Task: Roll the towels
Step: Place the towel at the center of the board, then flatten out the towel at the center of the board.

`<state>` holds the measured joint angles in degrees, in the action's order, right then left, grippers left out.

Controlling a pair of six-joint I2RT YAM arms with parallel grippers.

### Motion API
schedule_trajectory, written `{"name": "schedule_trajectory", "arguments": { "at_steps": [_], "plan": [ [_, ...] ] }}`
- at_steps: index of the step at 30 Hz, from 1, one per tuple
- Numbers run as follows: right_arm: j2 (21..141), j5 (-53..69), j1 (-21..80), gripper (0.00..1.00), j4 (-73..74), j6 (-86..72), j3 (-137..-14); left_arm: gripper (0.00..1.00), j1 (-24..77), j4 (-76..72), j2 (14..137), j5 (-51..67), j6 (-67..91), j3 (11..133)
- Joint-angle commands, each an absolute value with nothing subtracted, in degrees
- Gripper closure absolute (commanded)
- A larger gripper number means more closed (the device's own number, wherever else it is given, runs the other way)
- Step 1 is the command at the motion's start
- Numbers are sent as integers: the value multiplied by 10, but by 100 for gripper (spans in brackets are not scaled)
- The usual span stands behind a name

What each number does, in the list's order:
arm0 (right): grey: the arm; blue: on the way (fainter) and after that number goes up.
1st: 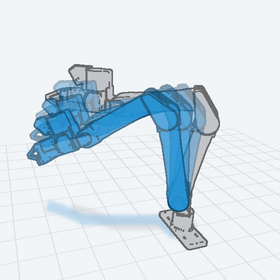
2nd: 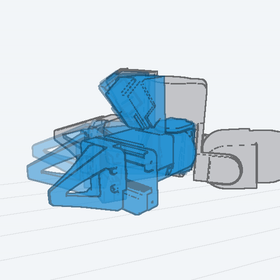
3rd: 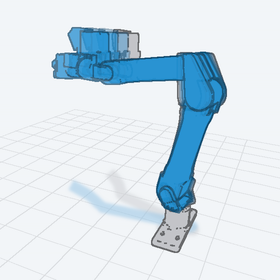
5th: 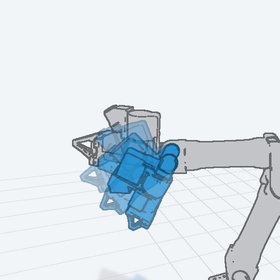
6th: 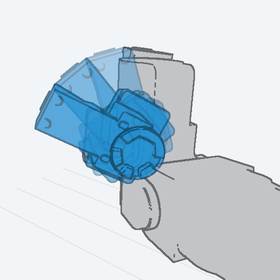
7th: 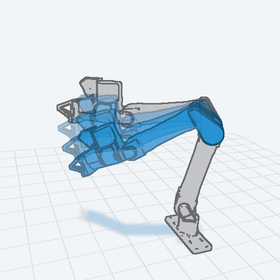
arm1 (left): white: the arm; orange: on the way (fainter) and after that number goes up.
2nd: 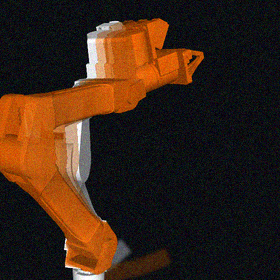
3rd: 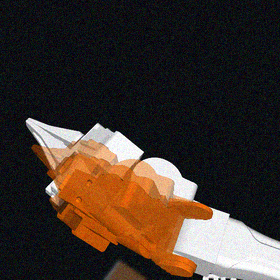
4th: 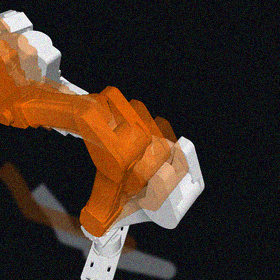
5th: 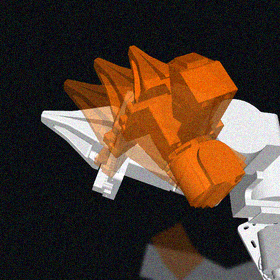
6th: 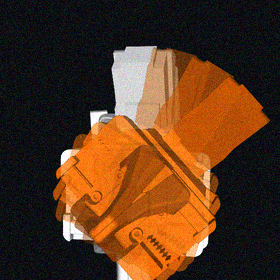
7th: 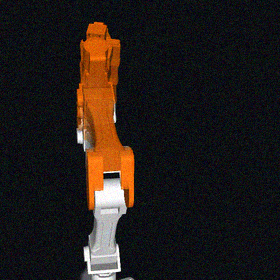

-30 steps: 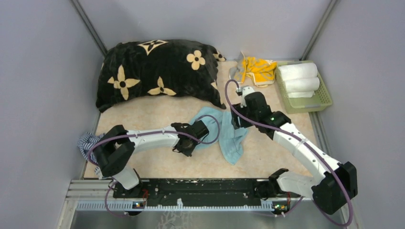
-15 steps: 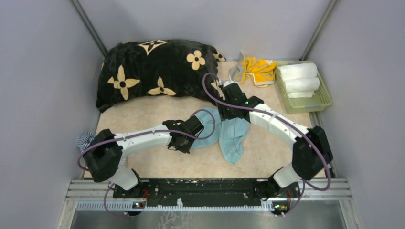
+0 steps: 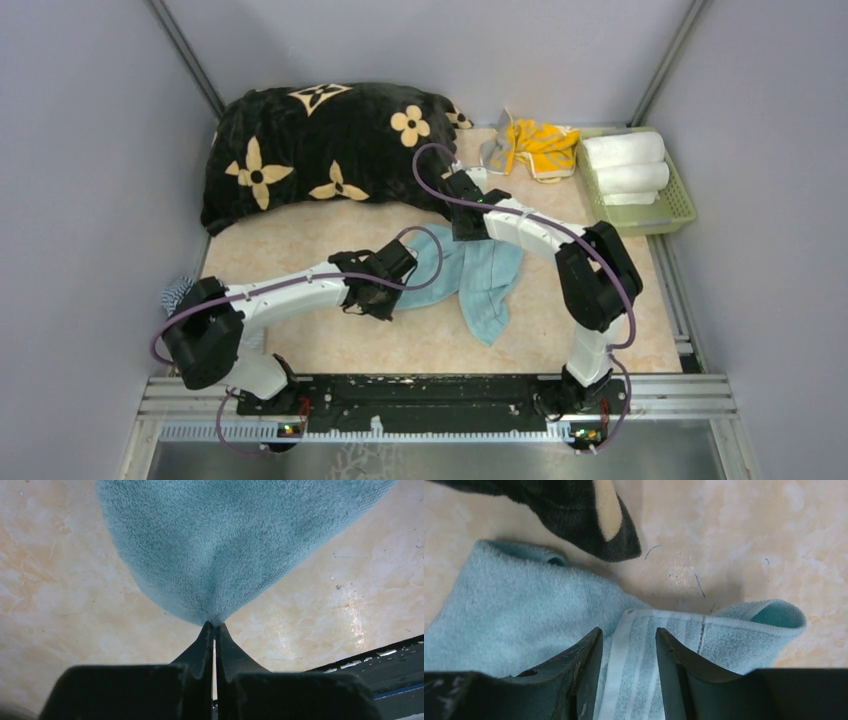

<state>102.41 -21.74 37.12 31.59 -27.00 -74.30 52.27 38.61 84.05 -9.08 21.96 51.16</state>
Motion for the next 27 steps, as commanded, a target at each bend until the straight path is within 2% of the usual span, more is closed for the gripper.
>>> {"name": "schedule_trajectory", "arguments": {
  "at_steps": [1, 16, 20, 25, 27],
  "plan": [
    [1047, -278, 377, 57, 317, -329, -784, 100, 515, 372, 817, -74, 207, 502],
    [1082, -286, 379, 65, 318, -359, -786, 100, 502, 354, 804, -58, 200, 492],
    [1072, -293, 379, 75, 328, -352, -786, 100, 495, 352, 799, -59, 196, 492],
    [1043, -308, 379, 99, 349, -332, -787, 100, 474, 355, 793, -58, 190, 498],
    [1025, -314, 379, 100, 358, -320, -787, 100, 462, 355, 788, -57, 185, 500]
  ]
}}
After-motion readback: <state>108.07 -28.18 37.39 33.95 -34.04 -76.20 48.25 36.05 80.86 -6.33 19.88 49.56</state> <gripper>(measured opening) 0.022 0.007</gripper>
